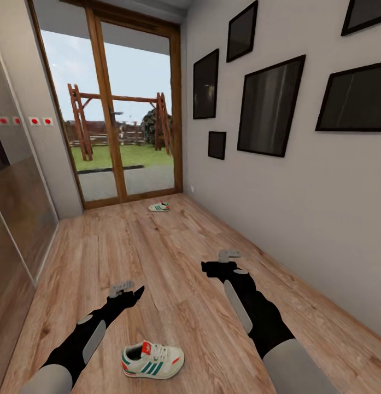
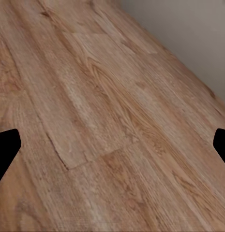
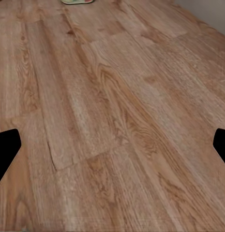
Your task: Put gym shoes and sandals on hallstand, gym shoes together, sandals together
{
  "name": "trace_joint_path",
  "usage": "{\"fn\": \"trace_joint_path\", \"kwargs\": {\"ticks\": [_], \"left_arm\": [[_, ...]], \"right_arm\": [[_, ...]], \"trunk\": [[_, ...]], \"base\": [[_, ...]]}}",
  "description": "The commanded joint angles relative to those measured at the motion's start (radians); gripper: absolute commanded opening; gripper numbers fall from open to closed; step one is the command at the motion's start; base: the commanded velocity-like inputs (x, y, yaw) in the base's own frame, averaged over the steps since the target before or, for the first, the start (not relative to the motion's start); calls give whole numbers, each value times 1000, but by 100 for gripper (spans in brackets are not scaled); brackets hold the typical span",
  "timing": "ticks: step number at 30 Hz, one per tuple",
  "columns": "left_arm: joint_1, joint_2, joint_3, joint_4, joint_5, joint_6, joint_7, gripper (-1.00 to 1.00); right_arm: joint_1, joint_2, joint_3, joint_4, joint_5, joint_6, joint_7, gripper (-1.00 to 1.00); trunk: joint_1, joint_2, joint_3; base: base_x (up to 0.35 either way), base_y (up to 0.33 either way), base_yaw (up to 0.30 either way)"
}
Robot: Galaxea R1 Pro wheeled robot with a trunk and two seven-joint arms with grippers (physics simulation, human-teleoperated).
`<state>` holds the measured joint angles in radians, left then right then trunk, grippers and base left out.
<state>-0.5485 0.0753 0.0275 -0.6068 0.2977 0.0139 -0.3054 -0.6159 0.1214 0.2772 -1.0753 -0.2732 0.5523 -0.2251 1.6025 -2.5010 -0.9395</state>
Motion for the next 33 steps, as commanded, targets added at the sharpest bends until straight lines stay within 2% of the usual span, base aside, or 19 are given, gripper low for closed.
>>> {"fn": "trace_joint_path", "kwargs": {"ticks": [1,8,17,25,33], "left_arm": [[-1,0,2,1,8,1,-6,100],[0,0,2,1,8,1,-6,100],[0,0,2,1,8,1,-6,100],[-1,0,2,1,8,1,-6,100],[0,0,2,1,7,1,-6,100]], "right_arm": [[-1,0,2,-1,-11,3,-10,100],[-1,0,2,0,-10,3,-10,100],[-1,0,1,-1,-11,3,-10,100],[-1,0,2,-2,-10,7,-10,100],[-1,0,2,-2,-10,8,-10,100]], "trunk": [[0,0,-1],[0,0,-1],[0,0,-1],[0,0,-1],[0,0,-1]], "base": [[240,225,54],[191,185,9],[24,23,0],[244,126,0],[34,11,0]]}}
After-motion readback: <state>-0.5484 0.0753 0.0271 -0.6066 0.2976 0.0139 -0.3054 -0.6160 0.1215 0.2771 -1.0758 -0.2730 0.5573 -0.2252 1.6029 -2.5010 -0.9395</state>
